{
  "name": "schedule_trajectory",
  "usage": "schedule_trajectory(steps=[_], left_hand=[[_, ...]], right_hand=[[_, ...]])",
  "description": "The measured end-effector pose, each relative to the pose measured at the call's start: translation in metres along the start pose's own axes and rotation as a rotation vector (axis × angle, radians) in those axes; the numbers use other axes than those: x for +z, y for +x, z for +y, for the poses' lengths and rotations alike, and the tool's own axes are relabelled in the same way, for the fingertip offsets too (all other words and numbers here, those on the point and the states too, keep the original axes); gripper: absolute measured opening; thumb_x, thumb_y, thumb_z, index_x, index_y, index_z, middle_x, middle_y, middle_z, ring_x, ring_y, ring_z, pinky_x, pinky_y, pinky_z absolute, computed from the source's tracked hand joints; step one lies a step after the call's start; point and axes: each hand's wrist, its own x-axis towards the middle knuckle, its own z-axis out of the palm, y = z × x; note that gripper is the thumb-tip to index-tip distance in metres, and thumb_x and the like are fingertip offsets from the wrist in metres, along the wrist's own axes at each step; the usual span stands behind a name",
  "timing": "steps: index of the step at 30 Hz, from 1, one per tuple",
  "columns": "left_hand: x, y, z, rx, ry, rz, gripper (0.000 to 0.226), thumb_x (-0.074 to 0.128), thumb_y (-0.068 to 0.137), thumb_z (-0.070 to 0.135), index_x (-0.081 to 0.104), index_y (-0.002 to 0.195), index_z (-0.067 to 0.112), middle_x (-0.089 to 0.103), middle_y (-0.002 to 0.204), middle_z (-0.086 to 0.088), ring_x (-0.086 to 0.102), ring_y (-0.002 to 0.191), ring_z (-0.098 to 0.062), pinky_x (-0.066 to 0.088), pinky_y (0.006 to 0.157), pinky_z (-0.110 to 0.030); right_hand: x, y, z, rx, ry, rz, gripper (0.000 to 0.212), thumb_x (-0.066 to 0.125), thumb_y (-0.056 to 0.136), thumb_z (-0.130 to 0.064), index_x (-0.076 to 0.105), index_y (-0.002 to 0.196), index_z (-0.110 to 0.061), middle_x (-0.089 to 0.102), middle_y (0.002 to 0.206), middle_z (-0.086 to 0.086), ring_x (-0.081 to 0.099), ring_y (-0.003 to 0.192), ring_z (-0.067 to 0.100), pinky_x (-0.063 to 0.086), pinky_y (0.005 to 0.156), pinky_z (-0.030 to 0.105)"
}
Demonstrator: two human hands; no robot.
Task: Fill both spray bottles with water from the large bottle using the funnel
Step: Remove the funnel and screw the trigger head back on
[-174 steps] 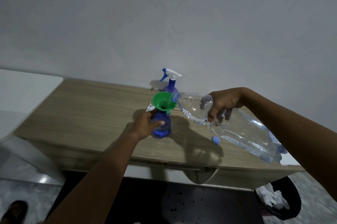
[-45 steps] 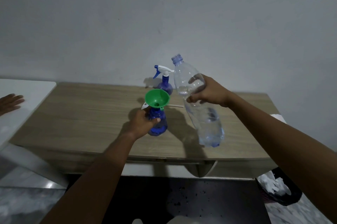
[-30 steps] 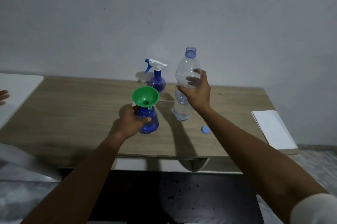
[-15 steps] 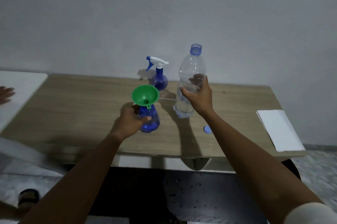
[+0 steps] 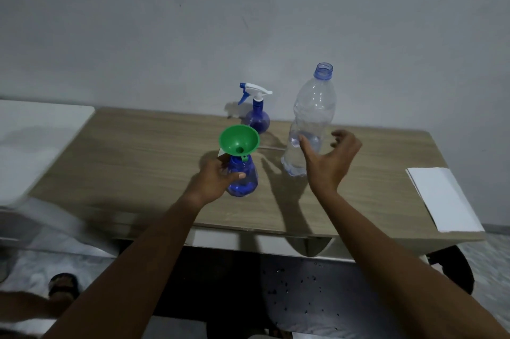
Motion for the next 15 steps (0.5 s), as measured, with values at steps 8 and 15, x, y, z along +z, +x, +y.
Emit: schedule_trajectory(steps=[8, 15], left_hand=[[-0.013, 0.004, -0.011, 0.018, 0.122, -0.064, 0.043, 0.076, 0.087, 0.027, 0.064, 0.129, 0.027, 0.072, 0.121, 0.006, 0.067, 0.116, -0.016, 0.052, 0.103, -0.05], [-0.021, 0.0, -0.007, 0.039, 0.142, -0.075, 0.042, 0.076, 0.085, 0.004, 0.066, 0.124, 0.014, 0.072, 0.117, 0.0, 0.067, 0.113, -0.017, 0.055, 0.099, -0.043]], right_hand=[[0.038, -0.045, -0.027, 0.098, 0.34, -0.854, 0.082, 0.09, 0.07, -0.022, 0.051, 0.143, -0.022, 0.061, 0.138, -0.005, 0.056, 0.128, 0.009, 0.048, 0.105, 0.026], [0.067, -0.045, -0.047, 0.307, 0.464, -1.011, 0.079, 0.095, 0.063, -0.013, 0.061, 0.135, -0.013, 0.068, 0.132, 0.009, 0.061, 0.128, 0.025, 0.052, 0.108, 0.044]])
